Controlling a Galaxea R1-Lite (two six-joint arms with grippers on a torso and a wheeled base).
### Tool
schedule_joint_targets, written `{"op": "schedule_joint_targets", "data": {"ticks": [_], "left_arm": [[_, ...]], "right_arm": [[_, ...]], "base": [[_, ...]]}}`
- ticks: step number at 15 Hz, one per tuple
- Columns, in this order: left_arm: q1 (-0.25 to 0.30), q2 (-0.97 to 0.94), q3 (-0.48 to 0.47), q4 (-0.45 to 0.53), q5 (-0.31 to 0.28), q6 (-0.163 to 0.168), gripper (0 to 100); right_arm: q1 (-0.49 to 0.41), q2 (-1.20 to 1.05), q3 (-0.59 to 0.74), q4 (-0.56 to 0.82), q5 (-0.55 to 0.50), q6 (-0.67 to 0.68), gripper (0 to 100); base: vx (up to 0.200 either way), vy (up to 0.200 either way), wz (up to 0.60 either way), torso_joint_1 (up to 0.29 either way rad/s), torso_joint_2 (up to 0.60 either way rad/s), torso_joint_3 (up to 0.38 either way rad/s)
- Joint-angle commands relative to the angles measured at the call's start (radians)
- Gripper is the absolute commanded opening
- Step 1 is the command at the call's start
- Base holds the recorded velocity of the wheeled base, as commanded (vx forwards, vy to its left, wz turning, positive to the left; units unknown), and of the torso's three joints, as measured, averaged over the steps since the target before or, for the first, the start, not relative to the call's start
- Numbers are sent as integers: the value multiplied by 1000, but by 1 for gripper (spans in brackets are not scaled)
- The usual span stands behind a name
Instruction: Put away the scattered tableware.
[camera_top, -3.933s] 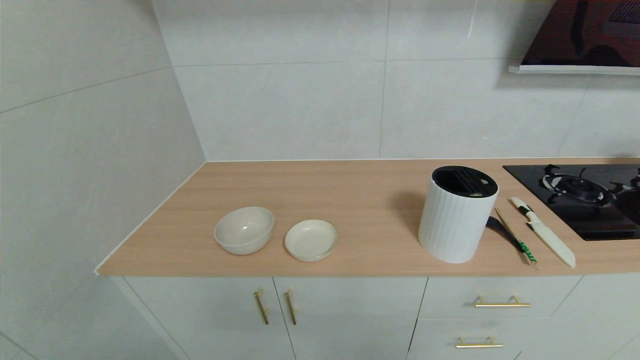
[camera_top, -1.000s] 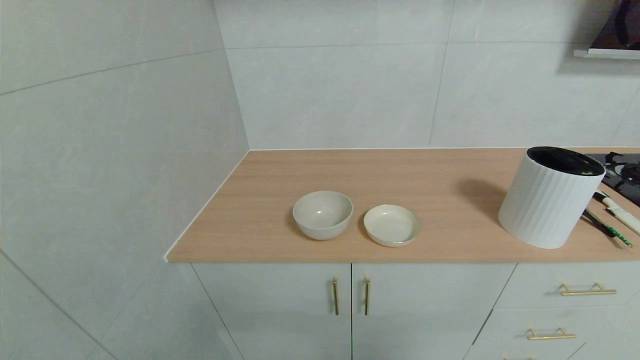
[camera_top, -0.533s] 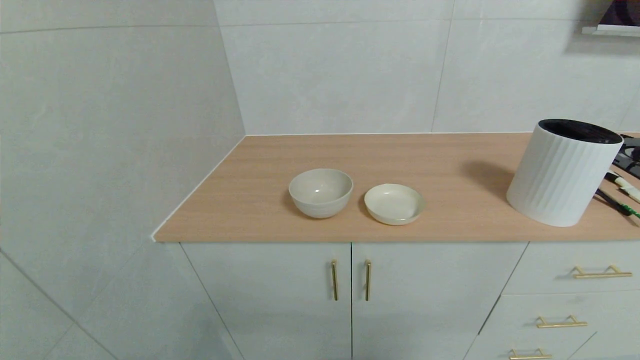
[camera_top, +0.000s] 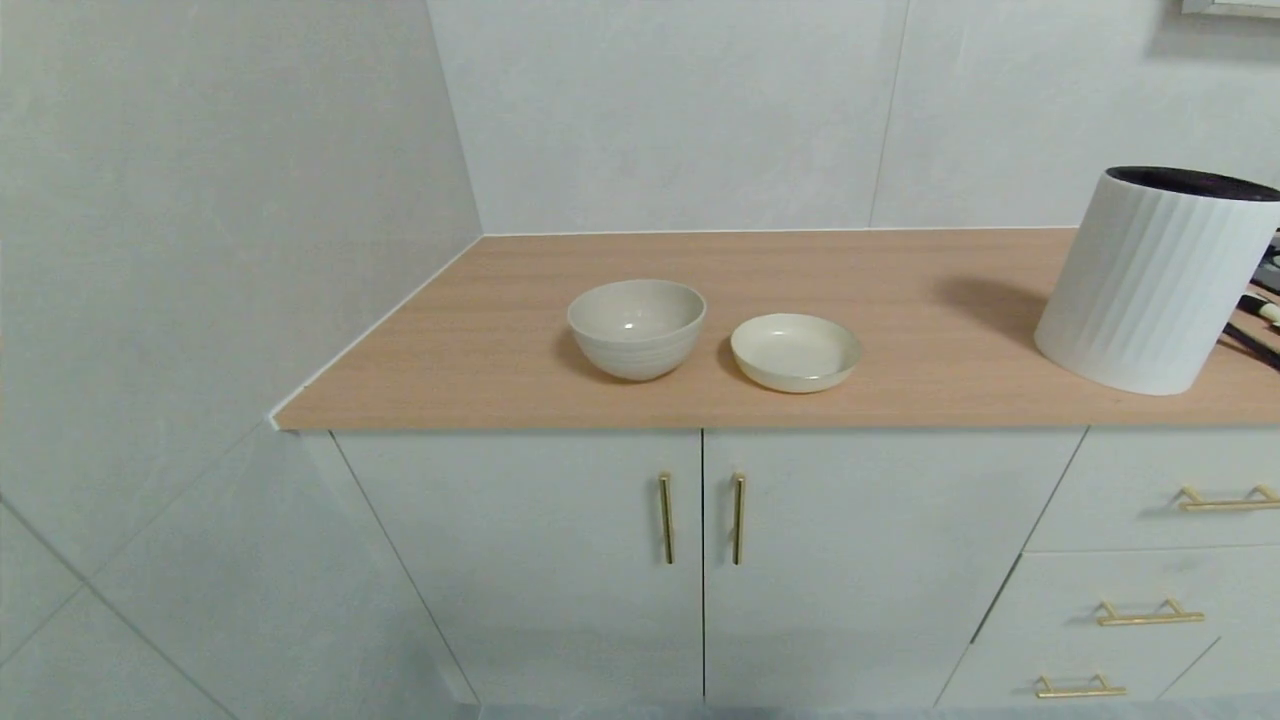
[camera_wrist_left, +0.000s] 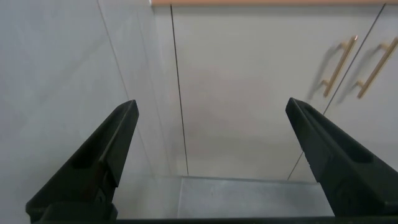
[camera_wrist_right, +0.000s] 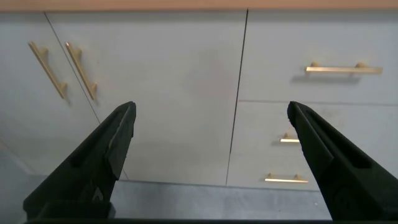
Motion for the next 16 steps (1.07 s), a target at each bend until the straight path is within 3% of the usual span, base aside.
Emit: {"op": "schedule_joint_targets", "data": {"ticks": [1, 12, 16], "left_arm": [[0, 0, 0, 0, 1, 0, 100], [0, 0, 0, 0, 1, -2, 100], [0, 0, 0, 0, 1, 0, 100]], "right_arm": [[0, 1, 0, 0, 0, 0, 100], [0, 1, 0, 0, 0, 0, 100], [0, 1, 0, 0, 0, 0, 100]], "base": [[0, 0, 0, -178, 471, 286], [0, 0, 0, -146, 455, 313], [0, 0, 0, -34, 176, 117]]}}
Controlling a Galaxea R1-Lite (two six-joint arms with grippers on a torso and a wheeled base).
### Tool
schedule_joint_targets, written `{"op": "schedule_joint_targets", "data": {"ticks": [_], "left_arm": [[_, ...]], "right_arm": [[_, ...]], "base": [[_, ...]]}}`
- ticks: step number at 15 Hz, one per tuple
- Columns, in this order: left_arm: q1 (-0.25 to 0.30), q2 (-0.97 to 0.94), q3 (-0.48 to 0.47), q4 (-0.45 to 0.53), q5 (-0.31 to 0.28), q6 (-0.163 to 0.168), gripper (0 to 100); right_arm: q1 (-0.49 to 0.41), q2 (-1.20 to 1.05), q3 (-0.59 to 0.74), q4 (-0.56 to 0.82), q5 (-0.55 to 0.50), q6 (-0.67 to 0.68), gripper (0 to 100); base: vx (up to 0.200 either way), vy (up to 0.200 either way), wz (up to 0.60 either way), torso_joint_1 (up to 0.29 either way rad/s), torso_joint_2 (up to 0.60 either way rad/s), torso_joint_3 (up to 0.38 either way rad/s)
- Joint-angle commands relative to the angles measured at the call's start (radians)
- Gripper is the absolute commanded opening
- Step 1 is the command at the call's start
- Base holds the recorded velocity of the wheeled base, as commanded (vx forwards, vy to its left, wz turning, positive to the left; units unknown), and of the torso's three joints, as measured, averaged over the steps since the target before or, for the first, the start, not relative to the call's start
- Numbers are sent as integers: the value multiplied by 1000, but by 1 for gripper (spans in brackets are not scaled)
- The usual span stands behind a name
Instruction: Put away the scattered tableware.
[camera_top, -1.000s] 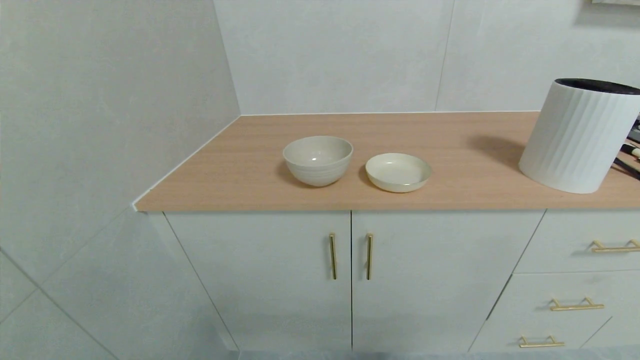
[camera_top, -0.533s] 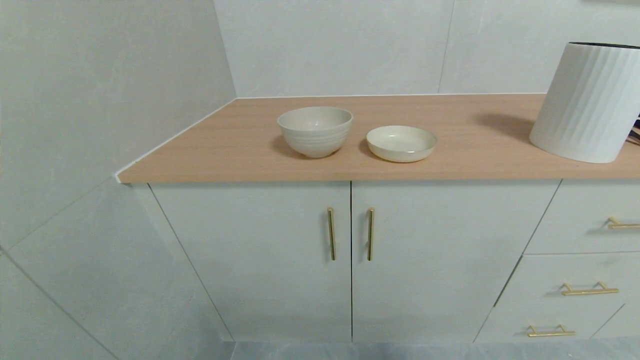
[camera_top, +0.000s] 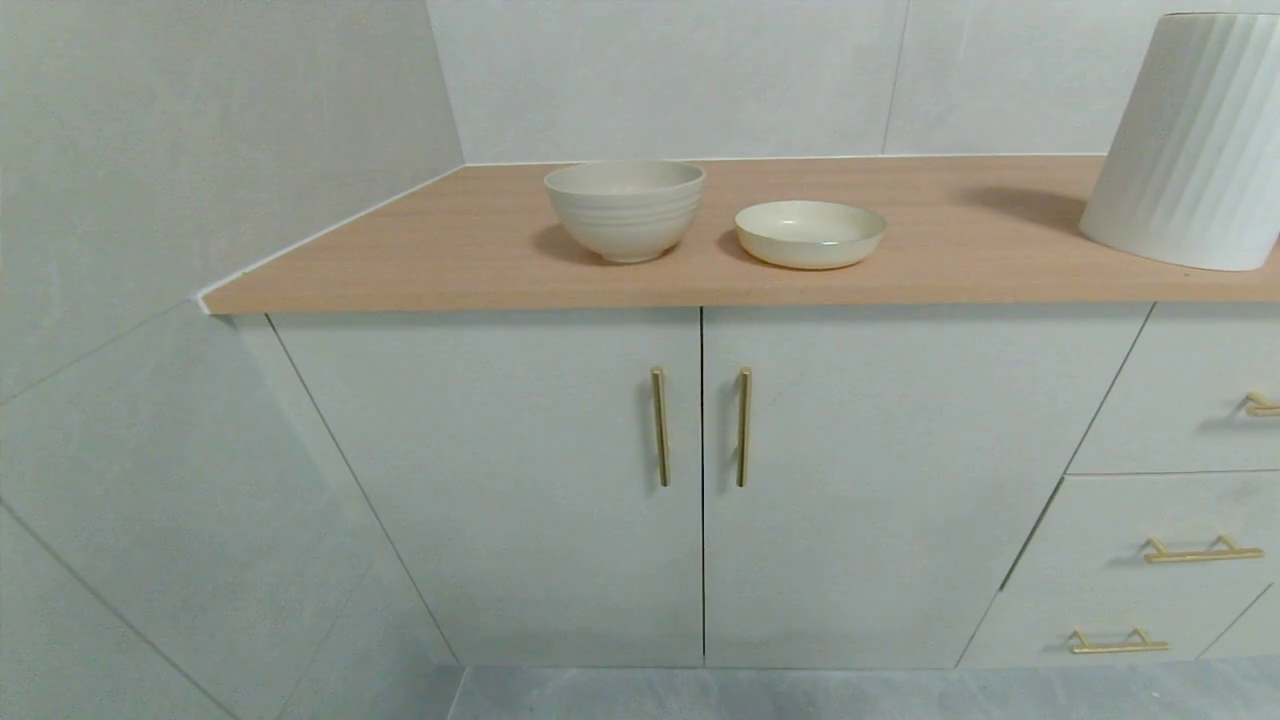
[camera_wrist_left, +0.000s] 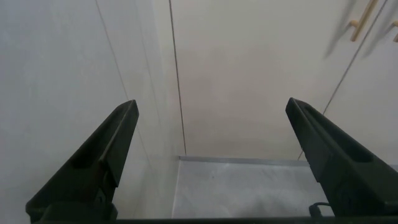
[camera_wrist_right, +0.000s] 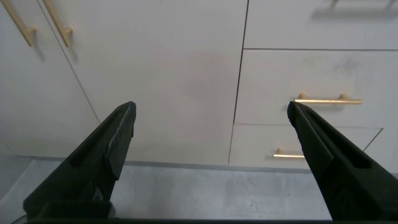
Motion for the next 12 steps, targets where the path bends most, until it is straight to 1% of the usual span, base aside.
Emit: {"op": "schedule_joint_targets", "data": {"ticks": [1, 7, 11, 12], "left_arm": [[0, 0, 0, -1, 1, 0, 100], [0, 0, 0, -1, 1, -3, 100], [0, 0, 0, -1, 7, 7, 100], [0, 0, 0, -1, 7, 6, 100]], "right_arm": [[0, 1, 0, 0, 0, 0, 100], [0, 1, 0, 1, 0, 1, 100], [0, 1, 0, -2, -6, -5, 100], [0, 1, 0, -2, -6, -14, 100]], "base": [[0, 0, 0, 0, 0, 0], [0, 0, 0, 0, 0, 0], [0, 0, 0, 0, 0, 0], [0, 0, 0, 0, 0, 0]]}}
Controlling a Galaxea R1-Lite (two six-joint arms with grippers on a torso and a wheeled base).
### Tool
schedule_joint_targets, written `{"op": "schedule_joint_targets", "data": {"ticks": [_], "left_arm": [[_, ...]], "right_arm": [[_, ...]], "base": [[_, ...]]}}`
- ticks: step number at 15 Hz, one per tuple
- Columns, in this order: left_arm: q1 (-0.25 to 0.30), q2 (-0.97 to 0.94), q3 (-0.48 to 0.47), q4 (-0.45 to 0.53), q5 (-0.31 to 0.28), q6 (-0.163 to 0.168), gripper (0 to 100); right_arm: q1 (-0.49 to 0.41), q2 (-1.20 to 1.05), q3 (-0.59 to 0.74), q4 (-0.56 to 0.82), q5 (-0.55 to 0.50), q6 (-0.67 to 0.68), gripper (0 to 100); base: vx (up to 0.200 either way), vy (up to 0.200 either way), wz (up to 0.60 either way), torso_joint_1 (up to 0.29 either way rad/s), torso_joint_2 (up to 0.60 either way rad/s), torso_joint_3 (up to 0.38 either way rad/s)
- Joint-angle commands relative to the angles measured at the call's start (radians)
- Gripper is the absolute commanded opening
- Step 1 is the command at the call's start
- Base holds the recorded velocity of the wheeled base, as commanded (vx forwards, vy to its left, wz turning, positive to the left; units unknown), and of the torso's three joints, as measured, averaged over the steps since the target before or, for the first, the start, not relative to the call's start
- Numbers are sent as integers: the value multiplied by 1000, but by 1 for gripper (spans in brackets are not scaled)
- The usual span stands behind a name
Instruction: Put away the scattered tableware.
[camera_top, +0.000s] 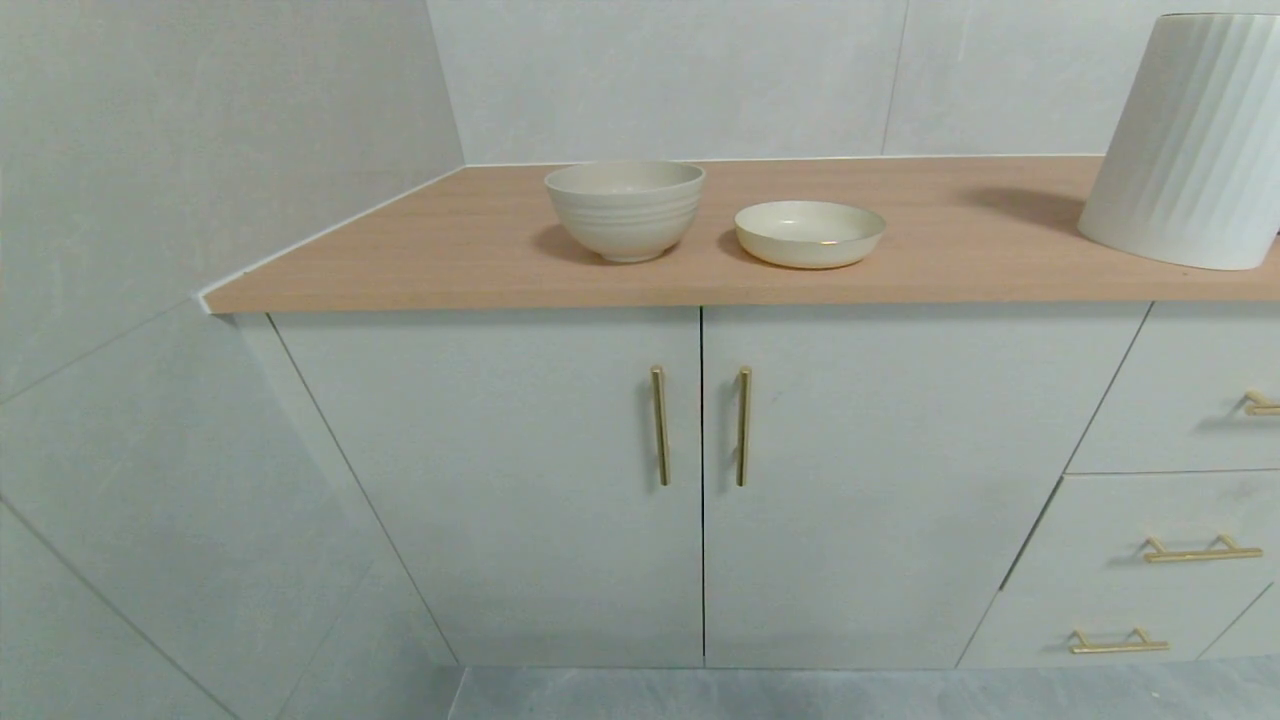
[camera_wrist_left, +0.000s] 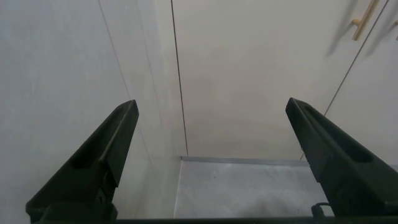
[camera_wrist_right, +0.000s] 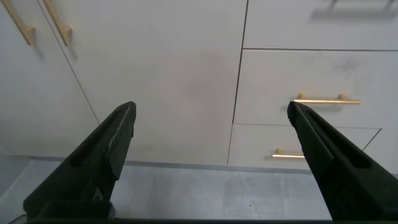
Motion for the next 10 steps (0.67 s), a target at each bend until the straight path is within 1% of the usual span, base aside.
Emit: {"op": "schedule_joint_targets", "data": {"ticks": [1, 2, 3, 4, 6, 7, 8, 10], "left_arm": [[0, 0, 0, 0, 1, 0, 100], [0, 0, 0, 0, 1, 3, 100], [0, 0, 0, 0, -1, 3, 100], [0, 0, 0, 0, -1, 4, 100], [0, 0, 0, 0, -1, 3, 100], [0, 0, 0, 0, -1, 3, 100], [0, 0, 0, 0, -1, 3, 100], [0, 0, 0, 0, -1, 4, 100]], "right_arm": [[0, 1, 0, -1, -1, -3, 100], [0, 1, -28, -17, 9, 0, 100], [2, 7, -100, -18, 25, 7, 100], [19, 56, -152, 8, 57, 10, 100], [29, 144, -167, 11, 97, 10, 100], [29, 218, -181, 9, 140, 10, 100], [31, 313, -195, 8, 210, 13, 100], [34, 419, -244, 9, 218, 13, 100]], "base": [[0, 0, 0, 0, 0, 0], [0, 0, 0, 0, 0, 0], [0, 0, 0, 0, 0, 0], [0, 0, 0, 0, 0, 0], [0, 0, 0, 0, 0, 0], [0, 0, 0, 0, 0, 0], [0, 0, 0, 0, 0, 0], [0, 0, 0, 0, 0, 0]]}}
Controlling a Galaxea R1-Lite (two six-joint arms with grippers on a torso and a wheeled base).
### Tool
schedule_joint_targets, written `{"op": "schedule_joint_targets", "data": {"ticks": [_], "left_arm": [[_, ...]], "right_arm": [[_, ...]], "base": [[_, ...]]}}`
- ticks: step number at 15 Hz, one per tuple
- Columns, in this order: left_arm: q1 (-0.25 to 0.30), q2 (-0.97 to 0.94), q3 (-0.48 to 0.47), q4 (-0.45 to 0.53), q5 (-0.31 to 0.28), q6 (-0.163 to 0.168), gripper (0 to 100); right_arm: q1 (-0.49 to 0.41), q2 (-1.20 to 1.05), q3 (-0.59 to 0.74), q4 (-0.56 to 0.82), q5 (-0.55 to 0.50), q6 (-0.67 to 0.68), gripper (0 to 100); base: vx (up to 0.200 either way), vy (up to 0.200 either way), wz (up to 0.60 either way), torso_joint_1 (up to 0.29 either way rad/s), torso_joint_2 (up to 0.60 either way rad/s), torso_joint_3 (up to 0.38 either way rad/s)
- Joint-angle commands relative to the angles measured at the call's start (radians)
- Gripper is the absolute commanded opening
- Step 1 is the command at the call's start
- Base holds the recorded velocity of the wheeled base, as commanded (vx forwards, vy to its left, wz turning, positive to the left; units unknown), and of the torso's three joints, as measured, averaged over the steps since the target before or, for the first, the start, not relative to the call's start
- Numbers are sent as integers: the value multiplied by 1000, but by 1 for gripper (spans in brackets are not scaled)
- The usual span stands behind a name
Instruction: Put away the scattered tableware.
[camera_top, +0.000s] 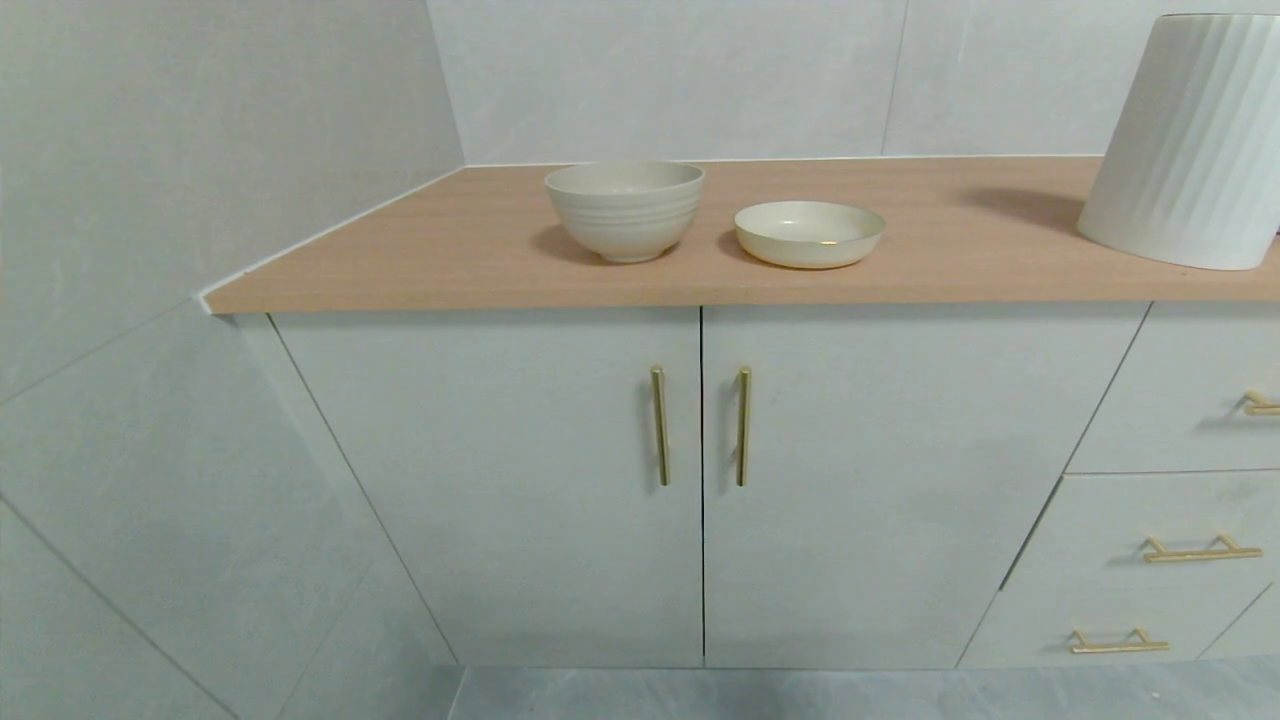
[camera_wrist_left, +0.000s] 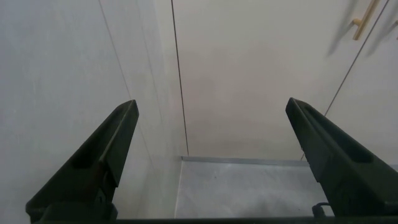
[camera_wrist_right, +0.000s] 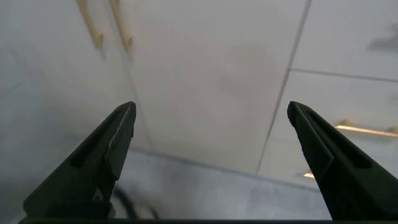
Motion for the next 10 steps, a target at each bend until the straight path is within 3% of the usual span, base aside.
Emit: {"op": "schedule_joint_targets", "data": {"ticks": [1, 6, 7, 10], "left_arm": [[0, 0, 0, 0, 1, 0, 100], [0, 0, 0, 0, -1, 3, 100], [0, 0, 0, 0, -1, 19, 100], [0, 0, 0, -2, -4, 17, 100]], "right_arm": [[12, 234, -75, -2, 22, 3, 100], [208, 582, -222, -60, 19, 3, 100], [283, 711, -261, -131, 18, 4, 100], [360, 929, -300, -343, 19, 44, 100]], "base": [[0, 0, 0, 0, 0, 0], [0, 0, 0, 0, 0, 0], [0, 0, 0, 0, 0, 0], [0, 0, 0, 0, 0, 0]]}}
